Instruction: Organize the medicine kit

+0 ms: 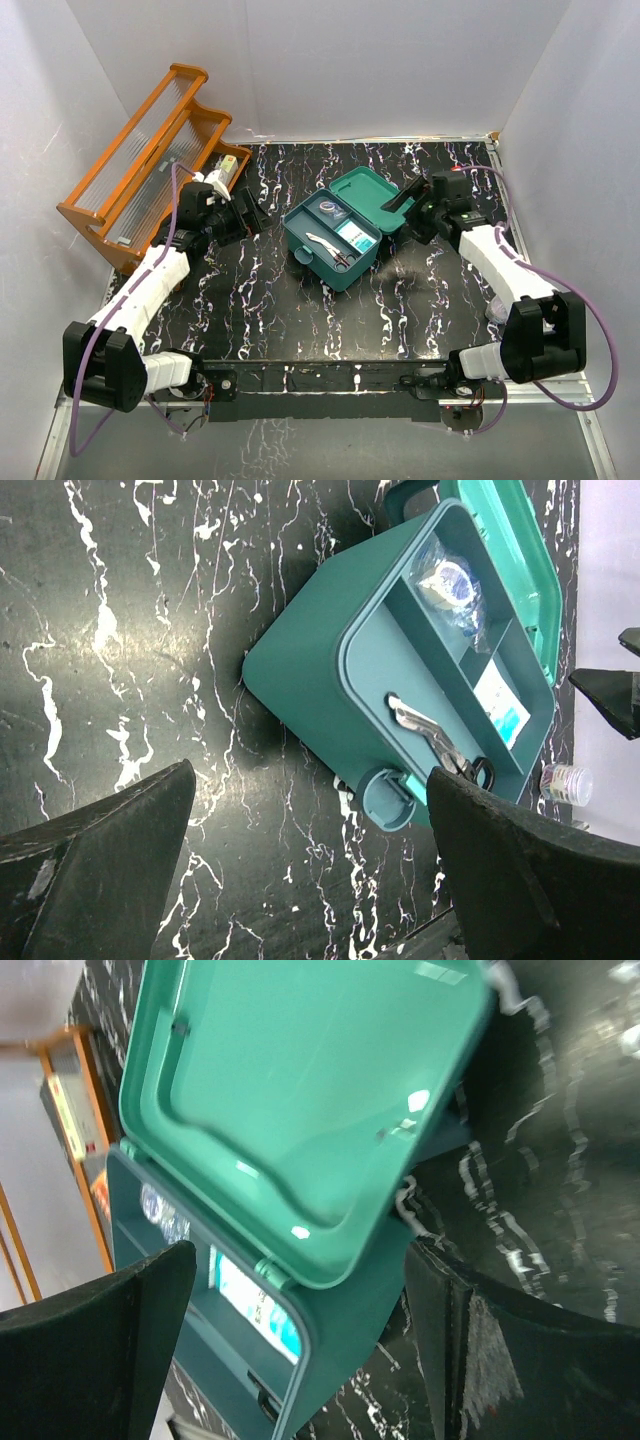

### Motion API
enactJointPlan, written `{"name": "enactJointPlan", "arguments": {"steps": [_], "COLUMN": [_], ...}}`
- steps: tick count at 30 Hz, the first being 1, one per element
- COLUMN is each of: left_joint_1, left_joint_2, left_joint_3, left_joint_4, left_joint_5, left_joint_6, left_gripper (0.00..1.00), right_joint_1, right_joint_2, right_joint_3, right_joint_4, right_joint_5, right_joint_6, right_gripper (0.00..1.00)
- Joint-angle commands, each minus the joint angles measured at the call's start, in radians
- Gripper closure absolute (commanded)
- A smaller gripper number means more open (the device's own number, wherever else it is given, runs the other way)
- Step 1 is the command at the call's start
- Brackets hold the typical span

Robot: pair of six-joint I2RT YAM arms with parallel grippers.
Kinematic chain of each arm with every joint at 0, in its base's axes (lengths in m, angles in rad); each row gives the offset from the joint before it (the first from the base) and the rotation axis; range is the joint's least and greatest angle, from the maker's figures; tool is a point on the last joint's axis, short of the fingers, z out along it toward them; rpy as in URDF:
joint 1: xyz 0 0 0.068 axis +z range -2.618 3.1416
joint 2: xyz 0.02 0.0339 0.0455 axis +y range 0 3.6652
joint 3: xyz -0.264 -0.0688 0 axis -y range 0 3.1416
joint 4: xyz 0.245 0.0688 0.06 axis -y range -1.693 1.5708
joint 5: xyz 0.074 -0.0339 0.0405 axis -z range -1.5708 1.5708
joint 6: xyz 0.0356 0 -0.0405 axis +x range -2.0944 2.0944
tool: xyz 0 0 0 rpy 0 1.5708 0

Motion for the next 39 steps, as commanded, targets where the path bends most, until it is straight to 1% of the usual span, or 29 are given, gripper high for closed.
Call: {"name": "enactJointPlan", "arguments": {"steps": [1, 7, 12, 20, 26, 29, 33, 35, 37, 39], "left_joint_1": [0.003, 0.002, 0.002, 0.002, 0.002, 0.002, 0.003, 0.002, 0.001, 0.001], "left_joint_2": [0.029, 0.116, 0.186, 0.266, 0.335, 0.358, 0.385, 0.397, 0.387, 0.36], "left_joint_3": [0.076, 0.123, 0.159, 0.197, 0.254, 0.28, 0.307, 0.324, 0.335, 0.322], "left_joint_4": [-0.003, 0.027, 0.037, 0.062, 0.06, 0.047, 0.034, 0.023, 0.022, 0.049], "left_joint_5": [0.017, 0.041, 0.066, 0.087, 0.113, 0.118, 0.126, 0.122, 0.075, 0.033], "left_joint_6": [0.005, 0.003, -0.007, -0.022, -0.036, -0.032, -0.03, -0.025, -0.026, -0.038], "left_gripper": [0.01, 0.02, 0.02, 0.03, 0.03, 0.03, 0.04, 0.05, 0.07, 0.07], "right_joint_1": [-0.117, -0.146, -0.149, -0.149, -0.149, -0.149, -0.149, -0.144, -0.138, -0.135], "right_joint_2": [-0.025, 0.107, 0.197, 0.255, 0.313, 0.323, 0.327, 0.288, 0.235, 0.186], "right_joint_3": [0.044, 0.073, 0.066, 0.014, 0.004, -0.008, -0.025, -0.07, -0.103, -0.101], "right_joint_4": [-0.018, 0.034, 0.142, 0.368, 0.463, 0.545, 0.702, 0.83, 0.932, 0.94], "right_joint_5": [0.001, -0.091, -0.17, -0.198, -0.206, -0.225, -0.276, -0.267, -0.247, -0.24], "right_joint_6": [-0.043, -0.045, -0.007, 0.011, 0.015, 0.023, 0.011, -0.009, -0.035, -0.091], "right_gripper": [0.15, 0.1, 0.08, 0.08, 0.08, 0.08, 0.1, 0.12, 0.11, 0.1]}}
